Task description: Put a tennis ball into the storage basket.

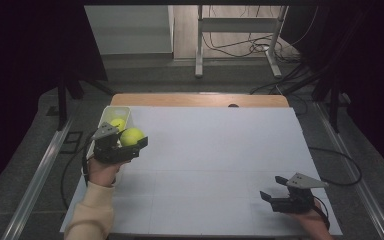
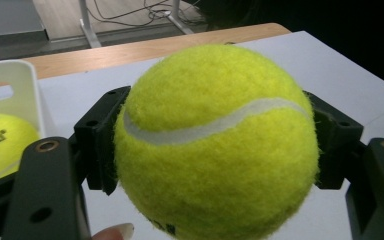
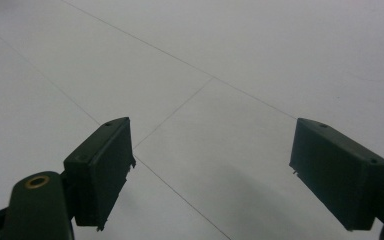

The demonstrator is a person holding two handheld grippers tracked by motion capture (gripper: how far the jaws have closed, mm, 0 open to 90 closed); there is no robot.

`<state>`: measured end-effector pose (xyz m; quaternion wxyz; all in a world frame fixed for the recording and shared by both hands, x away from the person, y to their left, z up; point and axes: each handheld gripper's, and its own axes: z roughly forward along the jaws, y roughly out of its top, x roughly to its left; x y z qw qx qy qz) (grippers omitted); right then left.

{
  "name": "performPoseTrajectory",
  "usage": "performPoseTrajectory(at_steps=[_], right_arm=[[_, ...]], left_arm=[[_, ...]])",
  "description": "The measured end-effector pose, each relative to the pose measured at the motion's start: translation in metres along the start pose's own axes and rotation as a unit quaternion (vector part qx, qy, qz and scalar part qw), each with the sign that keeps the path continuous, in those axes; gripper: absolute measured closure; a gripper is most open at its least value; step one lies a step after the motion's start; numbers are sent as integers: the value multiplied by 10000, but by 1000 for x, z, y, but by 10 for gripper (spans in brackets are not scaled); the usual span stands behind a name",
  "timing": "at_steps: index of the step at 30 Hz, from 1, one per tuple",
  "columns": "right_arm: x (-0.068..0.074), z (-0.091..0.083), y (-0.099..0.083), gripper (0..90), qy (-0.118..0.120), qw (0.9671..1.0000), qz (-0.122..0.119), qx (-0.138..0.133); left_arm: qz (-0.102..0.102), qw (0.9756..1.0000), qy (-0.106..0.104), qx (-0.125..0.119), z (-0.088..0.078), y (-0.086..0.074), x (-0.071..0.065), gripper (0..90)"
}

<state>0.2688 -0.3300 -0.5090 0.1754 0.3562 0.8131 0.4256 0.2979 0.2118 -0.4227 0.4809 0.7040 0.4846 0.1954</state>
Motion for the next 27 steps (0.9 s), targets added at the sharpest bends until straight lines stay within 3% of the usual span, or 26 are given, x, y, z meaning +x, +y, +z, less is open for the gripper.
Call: performPoseTrajectory(at_steps=[17,27], right_arm=[[0,0,0,179,5,10000,1,4],[0,0,0,180,10,10000,-13,16]], left_arm=[[-231,9992,331,-7,-24,-12,26,255],[-358,9982,486,27,-29,-15,39,255]])
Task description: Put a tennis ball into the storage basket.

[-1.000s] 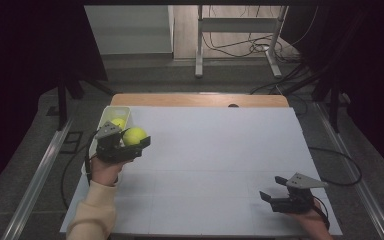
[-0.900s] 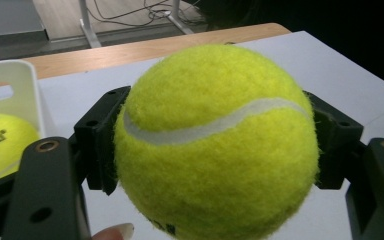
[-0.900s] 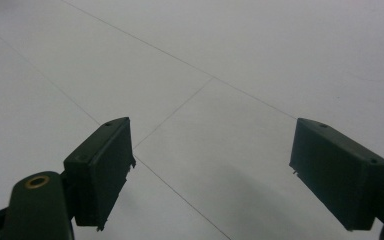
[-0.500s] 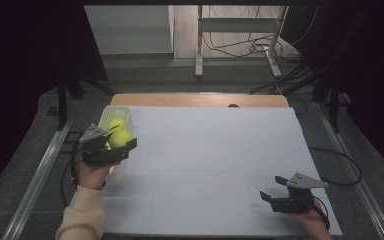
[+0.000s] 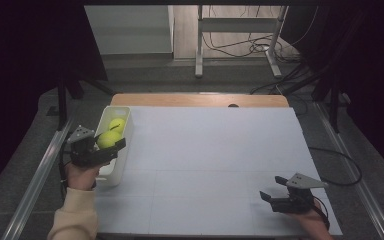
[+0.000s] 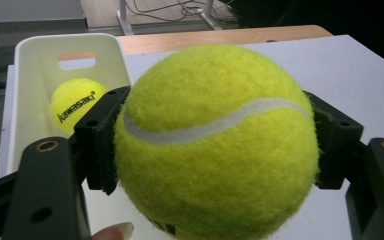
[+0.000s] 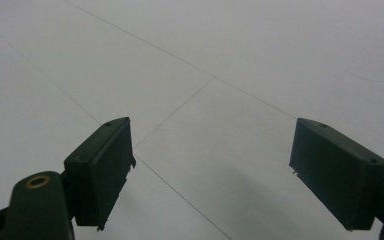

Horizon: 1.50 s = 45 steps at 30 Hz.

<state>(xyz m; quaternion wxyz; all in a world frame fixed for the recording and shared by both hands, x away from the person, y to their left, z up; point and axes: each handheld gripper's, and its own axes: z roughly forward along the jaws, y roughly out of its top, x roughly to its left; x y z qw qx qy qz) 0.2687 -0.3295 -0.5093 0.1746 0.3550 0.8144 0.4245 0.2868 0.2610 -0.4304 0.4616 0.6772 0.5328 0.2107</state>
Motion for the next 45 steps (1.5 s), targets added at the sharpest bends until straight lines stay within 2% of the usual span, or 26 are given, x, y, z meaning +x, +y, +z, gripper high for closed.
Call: performPoseTrajectory(at_steps=[13,17,25,29,34,45], right_arm=[[0,0,0,180,-24,10000,9,20],[-1,0,-1,180,-39,10000,8,35],[0,1,-1,180,-32,10000,8,41],[0,0,-1,180,-42,10000,10,48],[0,1,-1,180,-42,10000,10,54],[0,1,-1,180,-33,10000,21,56]], left_arm=[[-84,9998,159,113,8,3,13,255],[-107,9992,267,284,14,7,22,255],[-265,9973,317,602,28,11,37,255],[-320,9954,392,818,36,10,44,255],[-371,9933,484,986,40,10,48,254],[-315,9920,476,1127,43,11,47,254]])
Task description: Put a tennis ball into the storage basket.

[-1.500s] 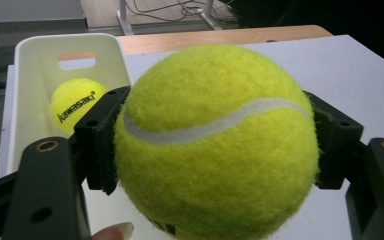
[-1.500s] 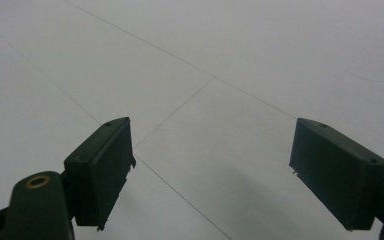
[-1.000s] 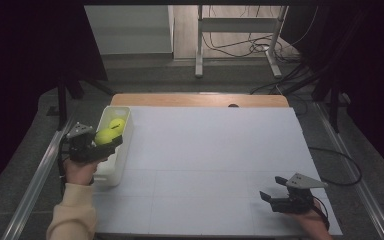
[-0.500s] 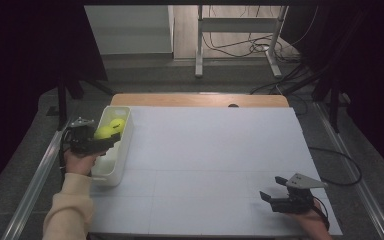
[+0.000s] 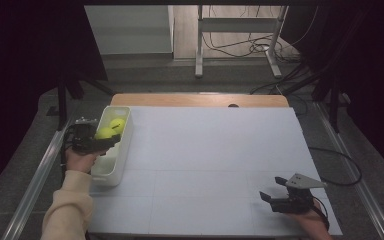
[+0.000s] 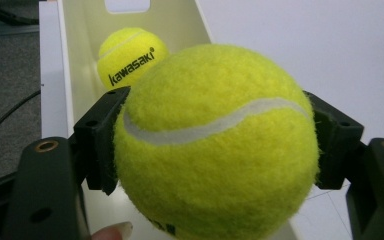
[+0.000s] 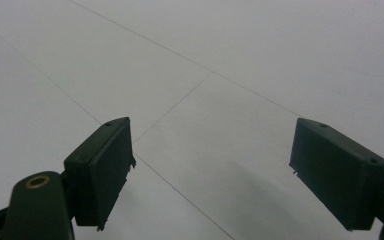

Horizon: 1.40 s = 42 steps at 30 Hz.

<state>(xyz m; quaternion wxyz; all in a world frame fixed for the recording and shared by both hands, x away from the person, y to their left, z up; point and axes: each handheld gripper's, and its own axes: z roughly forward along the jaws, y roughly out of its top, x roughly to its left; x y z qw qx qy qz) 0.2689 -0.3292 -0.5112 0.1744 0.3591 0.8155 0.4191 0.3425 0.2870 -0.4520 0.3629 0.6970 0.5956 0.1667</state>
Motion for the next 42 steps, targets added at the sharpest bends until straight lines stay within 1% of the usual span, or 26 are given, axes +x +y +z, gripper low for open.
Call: performPoseTrajectory(at_steps=[1,9,13,14,15,16,17,19,20,22,23,30,33,36,38,41,42], right_arm=[[0,0,0,180,1,10000,-4,-2],[0,0,0,180,8,10000,-1,17],[0,1,0,180,11,10000,-4,23],[0,1,0,180,11,10000,-5,24],[0,1,0,180,2,10000,-1,28],[0,0,0,180,1,10000,9,29],[0,1,-1,180,4,10000,19,20],[0,0,-1,180,1,10000,19,19],[0,0,0,180,-3,10000,17,27],[0,0,-1,180,-1,10000,18,28],[0,0,-1,180,-3,10000,16,30],[-1,2,0,180,22,10000,40,12],[-1,4,1,180,75,10000,57,-15],[-1,5,1,180,91,9999,50,-14],[-1,5,1,180,104,9999,33,-14],[-1,6,2,180,109,9999,22,-21],[-2,6,2,180,109,9999,20,-6]], left_arm=[[-22,10000,3,-7,0,0,0,254],[-6,10000,-1,-33,-1,0,-1,252],[16,10000,32,-80,-2,0,-1,242],[-2,9998,60,-197,-4,0,-1,217],[-35,9997,59,-232,-5,1,-2,162],[-53,9997,20,-244,-6,1,-2,143],[-29,9997,2,-238,-6,1,-2,127],[-30,9997,-31,-252,-7,1,-4,114],[-14,9996,-81,-275,-8,1,-4,114],[-2,9995,-106,-302,-8,0,-5,113],[13,9993,-151,-351,-9,0,-6,113],[98,9981,-394,-474,-12,-4,-12,121],[147,9969,-489,-606,-16,-7,-16,127],[202,9963,-519,-660,-18,-8,-18,129],[208,9949,-648,-741,-21,-9,-22,130],[260,9938,-742,-788,-22,-10,-27,133],[312,9933,-774,-798,-23,-10,-30,132]])
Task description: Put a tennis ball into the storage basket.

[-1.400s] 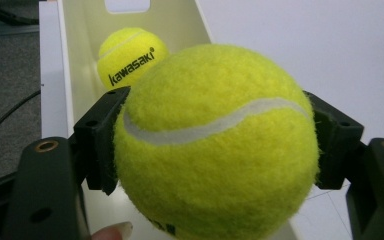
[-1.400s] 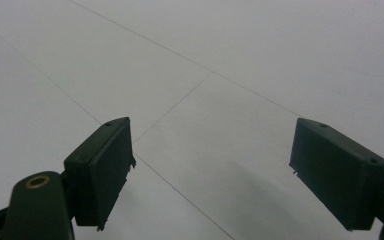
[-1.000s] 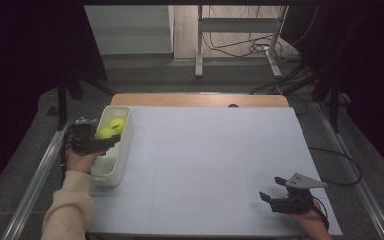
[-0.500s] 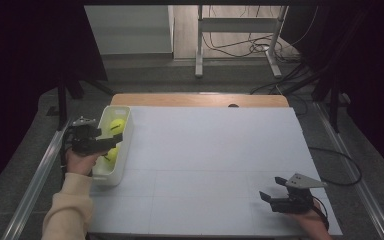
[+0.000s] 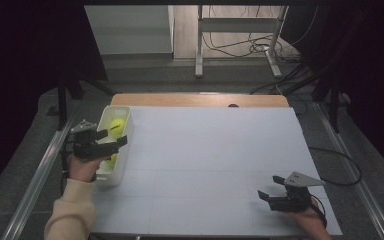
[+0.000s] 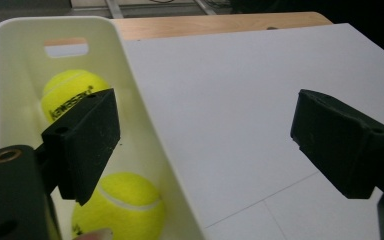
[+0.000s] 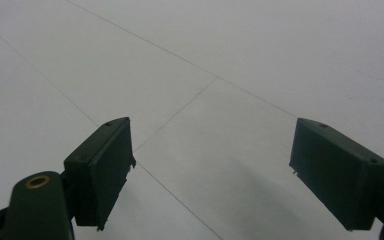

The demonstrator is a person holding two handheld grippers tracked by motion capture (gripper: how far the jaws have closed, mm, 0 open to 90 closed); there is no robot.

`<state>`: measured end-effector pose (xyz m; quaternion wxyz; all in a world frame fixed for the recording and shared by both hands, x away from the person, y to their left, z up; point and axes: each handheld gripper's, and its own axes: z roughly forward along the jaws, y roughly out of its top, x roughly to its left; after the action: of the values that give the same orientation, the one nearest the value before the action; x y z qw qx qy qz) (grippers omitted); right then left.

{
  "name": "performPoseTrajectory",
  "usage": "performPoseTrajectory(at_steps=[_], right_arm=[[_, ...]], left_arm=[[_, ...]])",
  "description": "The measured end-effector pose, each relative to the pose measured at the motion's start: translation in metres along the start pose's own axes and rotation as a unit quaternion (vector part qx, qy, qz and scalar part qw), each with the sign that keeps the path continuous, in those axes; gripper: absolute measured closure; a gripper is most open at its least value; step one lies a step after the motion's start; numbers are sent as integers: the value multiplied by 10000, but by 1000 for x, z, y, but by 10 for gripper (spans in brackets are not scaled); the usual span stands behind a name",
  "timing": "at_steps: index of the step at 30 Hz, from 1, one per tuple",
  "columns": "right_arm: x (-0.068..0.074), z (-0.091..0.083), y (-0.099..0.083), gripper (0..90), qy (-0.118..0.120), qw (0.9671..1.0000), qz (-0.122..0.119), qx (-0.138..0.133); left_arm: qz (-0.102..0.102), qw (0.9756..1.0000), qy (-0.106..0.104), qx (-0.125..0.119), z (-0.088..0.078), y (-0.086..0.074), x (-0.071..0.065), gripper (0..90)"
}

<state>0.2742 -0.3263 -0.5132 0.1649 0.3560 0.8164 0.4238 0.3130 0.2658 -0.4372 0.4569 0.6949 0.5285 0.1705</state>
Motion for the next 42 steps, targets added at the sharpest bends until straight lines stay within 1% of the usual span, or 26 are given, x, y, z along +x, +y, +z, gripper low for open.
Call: performPoseTrajectory(at_steps=[7,10,14,18,19,22,24,32,36,42], right_arm=[[1,-1,-1,180,-6,10000,-17,11],[1,-1,0,180,-25,10000,-23,34],[2,0,-1,180,-26,10000,-31,54],[2,0,-1,179,-13,10000,-36,52],[2,0,-1,179,-13,10000,-36,52],[3,0,-1,179,-1,10000,-56,60],[4,0,-1,179,4,10000,-62,59],[4,-1,-1,179,-10,9999,-76,69],[4,-1,-1,179,-10,10000,-78,61],[4,-3,-1,179,-10,10000,-75,40]], left_arm=[[230,9994,-237,-101,0,2,-18,134],[349,9988,-335,-76,2,2,-26,134],[490,9977,-457,-123,2,1,-35,134],[538,9967,-573,-205,3,-2,-43,133],[538,9967,-573,-205,3,-2,-43,133],[599,9955,-657,-331,2,-6,-51,133],[613,9952,-685,-343,2,-7,-53,133],[777,9928,-874,-254,9,-16,-67,133],[846,9918,-939,-202,13,-20,-73,132],[899,9909,-991,-143,17,-26,-78,132]])
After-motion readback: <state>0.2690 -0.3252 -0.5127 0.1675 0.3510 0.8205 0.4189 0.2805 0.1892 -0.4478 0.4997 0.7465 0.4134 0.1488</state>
